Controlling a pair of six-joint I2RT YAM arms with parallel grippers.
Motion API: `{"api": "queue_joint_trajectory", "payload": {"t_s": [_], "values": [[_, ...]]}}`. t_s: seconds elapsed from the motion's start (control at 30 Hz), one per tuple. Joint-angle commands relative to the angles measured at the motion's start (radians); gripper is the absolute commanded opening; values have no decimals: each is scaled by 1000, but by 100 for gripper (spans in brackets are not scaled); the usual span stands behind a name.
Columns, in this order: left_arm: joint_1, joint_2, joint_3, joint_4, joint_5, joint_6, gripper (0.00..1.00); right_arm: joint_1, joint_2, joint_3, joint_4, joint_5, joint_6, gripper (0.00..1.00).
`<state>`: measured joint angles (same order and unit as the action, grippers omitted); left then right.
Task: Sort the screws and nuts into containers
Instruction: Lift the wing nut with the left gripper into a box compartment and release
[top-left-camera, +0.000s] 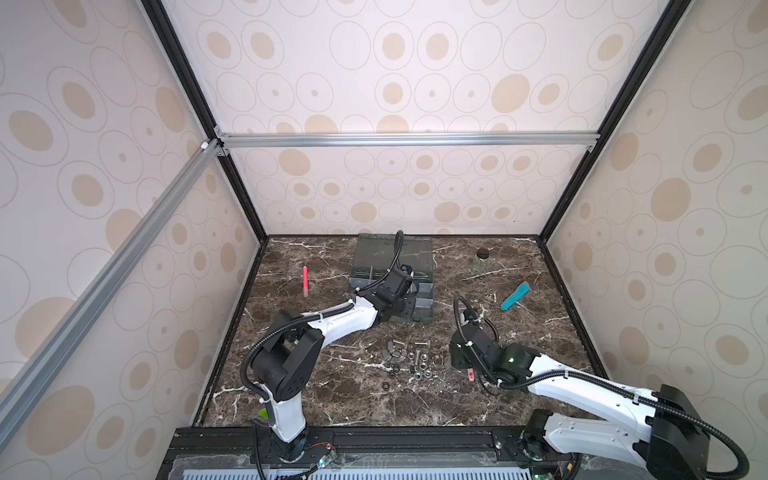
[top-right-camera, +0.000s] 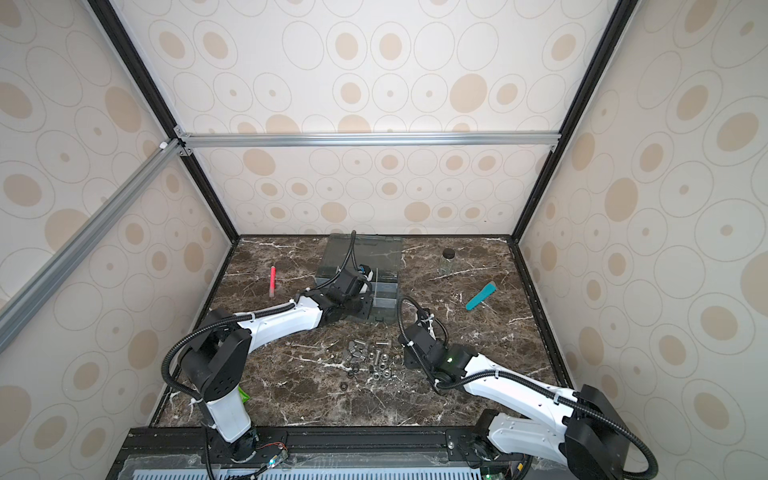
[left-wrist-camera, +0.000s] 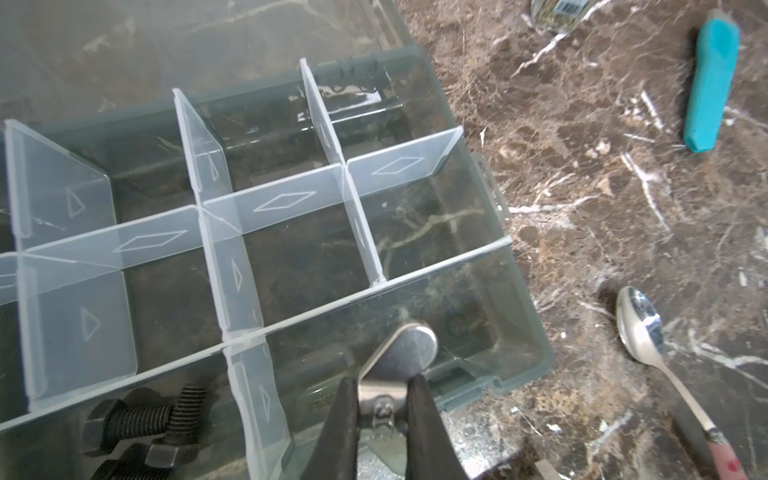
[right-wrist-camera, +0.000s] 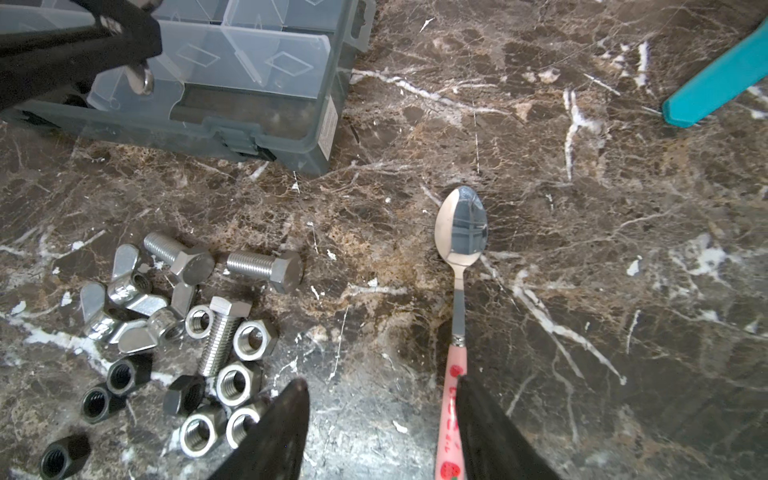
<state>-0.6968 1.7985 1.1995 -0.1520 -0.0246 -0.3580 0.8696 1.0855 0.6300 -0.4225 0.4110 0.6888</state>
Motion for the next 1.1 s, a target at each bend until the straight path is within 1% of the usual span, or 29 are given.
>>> {"api": "queue_joint_trajectory", "payload": {"t_s": [0.0,0.23,0.37,0.57,1.07], "values": [[13,1,35,-2,8,16,17,2,-29,-16,-32,32,26,60],[29,-17,4,26,13,-7,27,2,-31,-23,-27,31,30,60],[29,-26,2,28,14,-11,30,3,-23,-17,-28,26,28,60],[34,-60,-29,32,9,-20,31,2,-27,-16,-31,27,26,60],[59,-250,-211,68,-18,-86,32,2,-28,-27,-10,19,9,60]]}}
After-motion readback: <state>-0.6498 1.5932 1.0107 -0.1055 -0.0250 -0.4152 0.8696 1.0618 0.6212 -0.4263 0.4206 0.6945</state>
